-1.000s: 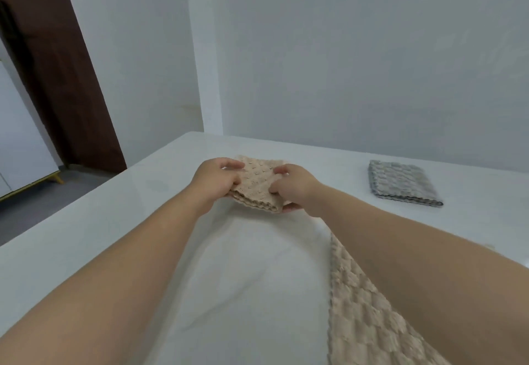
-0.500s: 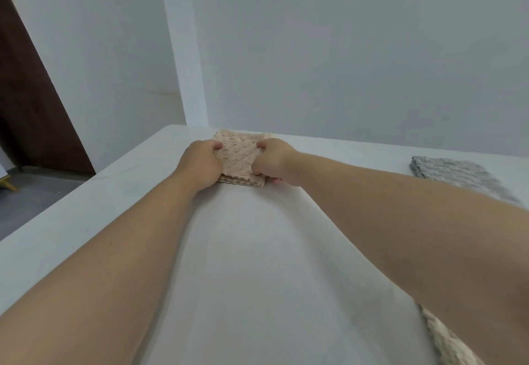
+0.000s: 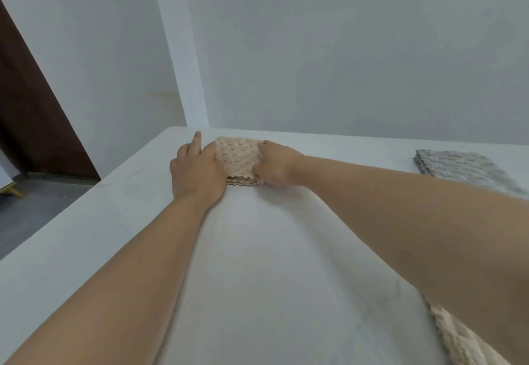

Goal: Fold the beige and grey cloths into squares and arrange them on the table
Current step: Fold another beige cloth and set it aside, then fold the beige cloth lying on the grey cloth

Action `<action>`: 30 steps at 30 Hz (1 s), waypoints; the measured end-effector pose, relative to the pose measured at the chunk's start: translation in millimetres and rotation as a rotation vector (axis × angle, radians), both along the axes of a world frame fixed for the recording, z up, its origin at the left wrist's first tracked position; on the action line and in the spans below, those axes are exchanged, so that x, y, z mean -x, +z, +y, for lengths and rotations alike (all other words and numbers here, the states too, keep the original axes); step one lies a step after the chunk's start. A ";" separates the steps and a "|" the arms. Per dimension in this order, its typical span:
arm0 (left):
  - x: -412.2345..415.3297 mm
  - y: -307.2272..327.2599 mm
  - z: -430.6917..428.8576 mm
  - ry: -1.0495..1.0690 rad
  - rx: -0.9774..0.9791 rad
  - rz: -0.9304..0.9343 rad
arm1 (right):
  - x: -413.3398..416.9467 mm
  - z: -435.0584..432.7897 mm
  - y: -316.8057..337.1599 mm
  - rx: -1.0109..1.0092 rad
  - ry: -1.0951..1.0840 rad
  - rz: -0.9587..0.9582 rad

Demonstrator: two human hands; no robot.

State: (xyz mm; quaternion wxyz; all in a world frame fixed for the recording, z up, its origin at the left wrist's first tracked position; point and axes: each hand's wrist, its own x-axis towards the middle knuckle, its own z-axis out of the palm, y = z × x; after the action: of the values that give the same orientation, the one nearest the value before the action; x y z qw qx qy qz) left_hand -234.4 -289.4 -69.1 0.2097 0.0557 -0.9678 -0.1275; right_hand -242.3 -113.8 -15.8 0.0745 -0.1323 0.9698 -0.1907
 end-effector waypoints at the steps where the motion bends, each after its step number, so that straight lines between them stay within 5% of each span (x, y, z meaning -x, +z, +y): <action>1: -5.2 1.5 2.2 -0.019 -0.009 0.083 | -5.9 6.5 4.9 0.006 0.009 0.025; 6: -50.6 6.3 39.9 -0.190 -0.024 0.256 | -56.7 59.9 24.7 0.012 0.082 0.131; 17: -197.1 46.2 201.3 -0.530 -0.168 0.074 | -201.7 215.5 51.9 0.111 -0.044 0.198; 30: -219.9 32.3 284.0 -0.404 0.067 -0.217 | -273.3 390.1 11.5 0.029 -0.309 0.208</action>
State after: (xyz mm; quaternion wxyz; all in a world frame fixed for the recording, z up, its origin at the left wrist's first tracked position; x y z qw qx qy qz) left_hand -14.5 -5.4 -36.8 0.0765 -0.1328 -0.9798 -0.1281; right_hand 31.0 276.3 -4.2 -0.0583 -0.0020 0.9783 -0.1990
